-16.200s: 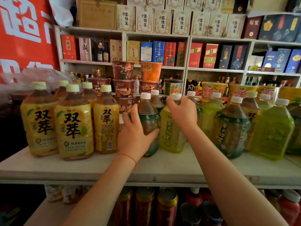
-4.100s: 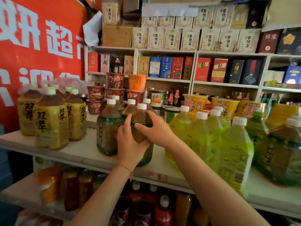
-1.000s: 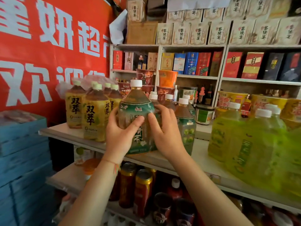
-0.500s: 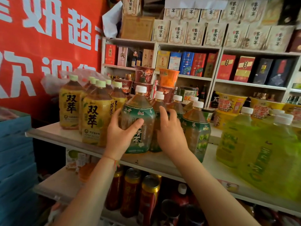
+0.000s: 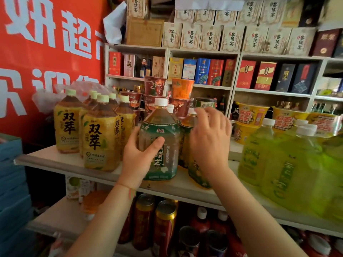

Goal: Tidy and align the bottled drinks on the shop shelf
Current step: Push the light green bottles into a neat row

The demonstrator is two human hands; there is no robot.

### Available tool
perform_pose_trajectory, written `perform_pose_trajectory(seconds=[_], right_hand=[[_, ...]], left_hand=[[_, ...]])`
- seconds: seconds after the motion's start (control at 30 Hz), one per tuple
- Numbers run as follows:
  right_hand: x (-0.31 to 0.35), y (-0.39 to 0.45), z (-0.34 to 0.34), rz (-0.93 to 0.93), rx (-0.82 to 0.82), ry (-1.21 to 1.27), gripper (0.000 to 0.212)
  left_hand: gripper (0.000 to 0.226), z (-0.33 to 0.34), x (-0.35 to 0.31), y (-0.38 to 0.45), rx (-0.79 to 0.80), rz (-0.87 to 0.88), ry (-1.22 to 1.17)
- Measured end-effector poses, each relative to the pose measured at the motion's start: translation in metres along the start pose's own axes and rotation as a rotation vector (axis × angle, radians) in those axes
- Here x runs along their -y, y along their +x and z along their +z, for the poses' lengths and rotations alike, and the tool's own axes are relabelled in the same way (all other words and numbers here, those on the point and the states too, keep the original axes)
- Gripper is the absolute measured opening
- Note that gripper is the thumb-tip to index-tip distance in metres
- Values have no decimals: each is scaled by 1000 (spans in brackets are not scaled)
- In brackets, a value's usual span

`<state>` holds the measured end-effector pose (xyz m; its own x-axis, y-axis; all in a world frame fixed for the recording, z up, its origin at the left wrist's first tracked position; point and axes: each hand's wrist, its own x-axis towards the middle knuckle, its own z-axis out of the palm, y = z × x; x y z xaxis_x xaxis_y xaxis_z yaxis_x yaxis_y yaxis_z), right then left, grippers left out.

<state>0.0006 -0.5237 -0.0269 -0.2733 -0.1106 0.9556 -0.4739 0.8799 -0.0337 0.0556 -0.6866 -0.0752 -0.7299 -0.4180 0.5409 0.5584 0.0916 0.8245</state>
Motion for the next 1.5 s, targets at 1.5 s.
perform_pose_trajectory(seconds=[1.5], right_hand=[[-167,-34,-108,173,-201,89,26]], left_hand=[[25,206,-17,-86,90,798,466]])
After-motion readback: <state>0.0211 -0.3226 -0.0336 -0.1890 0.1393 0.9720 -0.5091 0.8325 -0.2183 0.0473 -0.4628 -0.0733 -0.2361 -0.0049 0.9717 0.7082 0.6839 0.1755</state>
